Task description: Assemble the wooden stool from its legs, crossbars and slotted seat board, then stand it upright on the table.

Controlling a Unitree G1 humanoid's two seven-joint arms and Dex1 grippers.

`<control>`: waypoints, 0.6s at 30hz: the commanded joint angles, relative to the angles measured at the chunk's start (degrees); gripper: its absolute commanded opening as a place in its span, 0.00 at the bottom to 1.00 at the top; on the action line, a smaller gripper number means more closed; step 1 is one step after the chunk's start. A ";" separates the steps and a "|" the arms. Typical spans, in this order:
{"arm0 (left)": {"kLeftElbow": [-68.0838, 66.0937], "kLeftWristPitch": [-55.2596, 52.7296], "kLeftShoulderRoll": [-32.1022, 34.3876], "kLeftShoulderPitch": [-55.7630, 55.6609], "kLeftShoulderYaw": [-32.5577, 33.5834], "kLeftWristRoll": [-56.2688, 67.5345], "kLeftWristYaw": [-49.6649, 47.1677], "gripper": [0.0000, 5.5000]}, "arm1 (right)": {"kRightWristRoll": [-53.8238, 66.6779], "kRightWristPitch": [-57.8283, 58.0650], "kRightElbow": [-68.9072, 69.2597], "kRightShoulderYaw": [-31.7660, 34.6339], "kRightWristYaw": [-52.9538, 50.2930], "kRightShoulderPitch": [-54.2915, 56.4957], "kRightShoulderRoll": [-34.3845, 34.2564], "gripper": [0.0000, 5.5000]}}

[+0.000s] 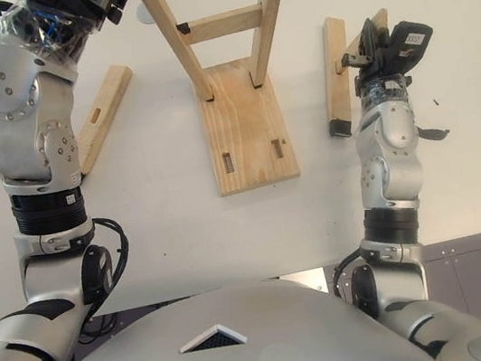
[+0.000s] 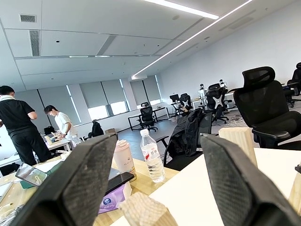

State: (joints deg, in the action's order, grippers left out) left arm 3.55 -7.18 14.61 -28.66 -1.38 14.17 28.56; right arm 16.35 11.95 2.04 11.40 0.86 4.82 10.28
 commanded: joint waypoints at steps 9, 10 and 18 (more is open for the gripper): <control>1.38 -1.51 -0.91 0.87 0.82 0.17 -2.09 0.58 | 0.56 26.41 -7.61 -1.71 5.47 -1.16 8.25 0.07; 1.25 -1.58 -0.86 0.77 0.92 0.19 -2.06 0.58 | 0.71 25.86 -7.11 -1.37 5.30 -1.53 7.78 0.07; 0.66 -1.77 -0.92 0.17 0.91 0.07 -1.66 0.58 | 1.59 23.16 -2.71 -0.92 4.76 -2.93 5.12 0.07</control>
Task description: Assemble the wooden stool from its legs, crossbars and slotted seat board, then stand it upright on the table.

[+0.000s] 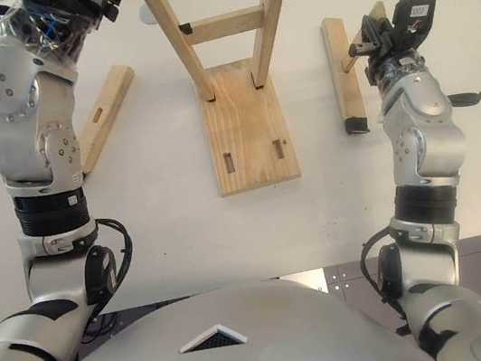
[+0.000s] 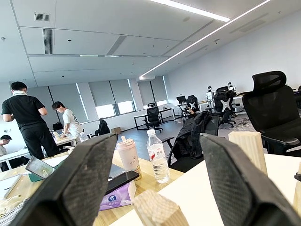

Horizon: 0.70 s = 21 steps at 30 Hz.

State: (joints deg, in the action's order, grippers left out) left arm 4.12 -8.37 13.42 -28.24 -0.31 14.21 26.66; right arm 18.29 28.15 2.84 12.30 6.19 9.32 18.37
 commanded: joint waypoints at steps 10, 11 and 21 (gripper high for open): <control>0.45 -0.35 0.35 0.31 0.07 -0.06 0.11 0.58 | 0.58 7.84 0.53 -1.26 0.09 -4.90 -1.05 0.07; 0.46 -0.34 0.35 0.32 0.08 -0.06 0.11 0.58 | 0.59 8.15 1.44 -1.16 0.00 -4.68 -0.85 0.07; 2.15 -0.76 0.36 2.01 0.73 -0.26 -1.11 0.58 | 3.43 20.09 17.20 2.51 0.26 -8.82 1.35 0.37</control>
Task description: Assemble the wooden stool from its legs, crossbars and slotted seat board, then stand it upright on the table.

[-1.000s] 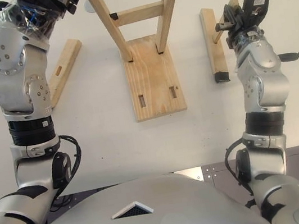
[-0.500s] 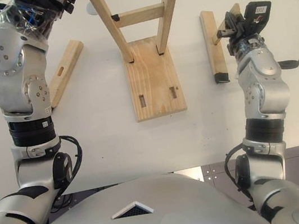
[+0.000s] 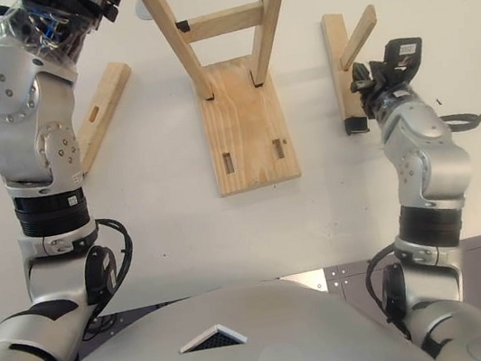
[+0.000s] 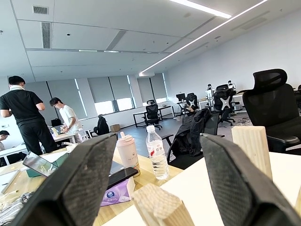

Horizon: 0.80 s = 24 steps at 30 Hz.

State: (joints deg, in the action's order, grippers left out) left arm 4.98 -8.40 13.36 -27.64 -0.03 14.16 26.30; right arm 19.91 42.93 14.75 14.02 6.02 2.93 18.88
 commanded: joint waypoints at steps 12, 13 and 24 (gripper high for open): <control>0.71 -0.92 0.65 0.98 0.15 -0.17 -0.65 0.58 | -3.39 3.37 -1.42 -3.38 0.43 -7.11 -1.07 0.69; 0.71 -0.98 0.65 0.96 0.08 -0.17 -0.60 0.58 | -3.93 2.35 -2.96 -3.76 0.68 -6.93 -0.97 0.69; 0.25 -0.66 0.48 0.47 -0.09 -0.06 0.20 0.58 | -7.58 -2.27 -3.74 -4.84 0.62 -5.48 -0.11 0.43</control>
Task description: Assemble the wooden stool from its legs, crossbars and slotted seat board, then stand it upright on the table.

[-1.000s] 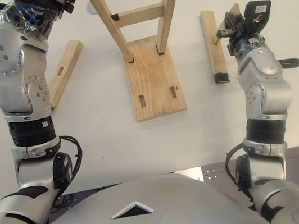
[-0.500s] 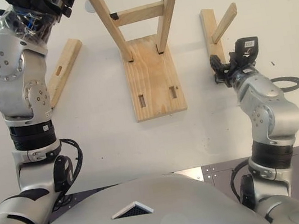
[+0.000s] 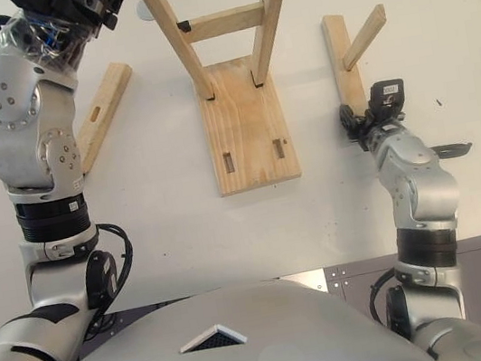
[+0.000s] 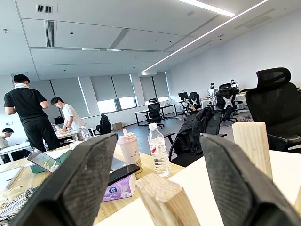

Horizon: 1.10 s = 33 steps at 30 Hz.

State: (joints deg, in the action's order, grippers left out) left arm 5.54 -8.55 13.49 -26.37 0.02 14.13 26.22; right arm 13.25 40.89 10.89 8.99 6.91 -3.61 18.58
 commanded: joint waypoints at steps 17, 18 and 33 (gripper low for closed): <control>0.59 -19.74 -2.38 -6.97 9.51 24.32 0.51 0.58 | 10.91 -12.49 -0.82 13.16 18.00 15.88 10.69 0.37; 0.92 -23.49 -2.08 -7.48 10.51 28.85 1.40 0.58 | 15.59 -10.60 0.41 14.40 22.57 16.86 12.56 0.37; 9.86 -40.36 -8.97 -1.75 4.35 51.84 3.68 0.74 | 59.91 13.29 19.08 15.74 26.79 23.18 22.19 0.37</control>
State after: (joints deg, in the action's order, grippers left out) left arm 13.88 -48.98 6.29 -28.81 4.87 63.84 30.51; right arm 71.01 53.78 27.76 26.66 35.84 19.60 41.37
